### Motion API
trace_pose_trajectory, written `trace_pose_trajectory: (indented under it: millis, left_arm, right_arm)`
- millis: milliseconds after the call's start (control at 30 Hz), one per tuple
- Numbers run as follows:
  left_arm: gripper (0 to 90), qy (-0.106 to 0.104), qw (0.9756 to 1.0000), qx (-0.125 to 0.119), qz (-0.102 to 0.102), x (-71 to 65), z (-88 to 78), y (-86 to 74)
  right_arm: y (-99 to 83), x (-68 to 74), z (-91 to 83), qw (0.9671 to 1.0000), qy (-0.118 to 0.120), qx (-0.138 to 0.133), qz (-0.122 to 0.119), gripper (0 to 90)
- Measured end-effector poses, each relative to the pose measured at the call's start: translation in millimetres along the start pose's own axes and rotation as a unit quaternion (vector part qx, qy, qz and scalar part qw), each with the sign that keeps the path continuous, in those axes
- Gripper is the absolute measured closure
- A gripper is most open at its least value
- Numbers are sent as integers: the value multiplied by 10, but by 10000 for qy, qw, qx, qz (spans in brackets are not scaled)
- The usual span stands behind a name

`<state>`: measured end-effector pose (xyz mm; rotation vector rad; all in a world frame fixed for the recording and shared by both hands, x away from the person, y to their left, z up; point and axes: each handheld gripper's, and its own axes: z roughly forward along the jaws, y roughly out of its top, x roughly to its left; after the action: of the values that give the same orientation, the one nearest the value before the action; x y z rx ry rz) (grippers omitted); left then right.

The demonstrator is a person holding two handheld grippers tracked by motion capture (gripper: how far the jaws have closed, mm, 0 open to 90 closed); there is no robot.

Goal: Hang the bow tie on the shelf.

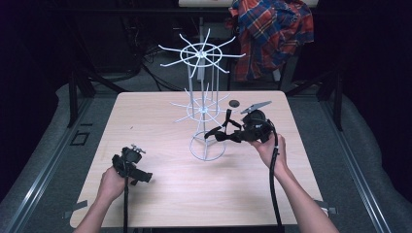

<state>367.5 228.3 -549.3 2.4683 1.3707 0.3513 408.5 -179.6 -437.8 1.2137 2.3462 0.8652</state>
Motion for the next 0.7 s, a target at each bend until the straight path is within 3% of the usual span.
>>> trace_pose_trajectory:
  millis: [700]
  left_arm:
    - [1, 14, 10000, 2, 32, -20, -4, 8]
  right_arm:
    - [-139, -50, -286, 9995, 294, -19, -90, 348]
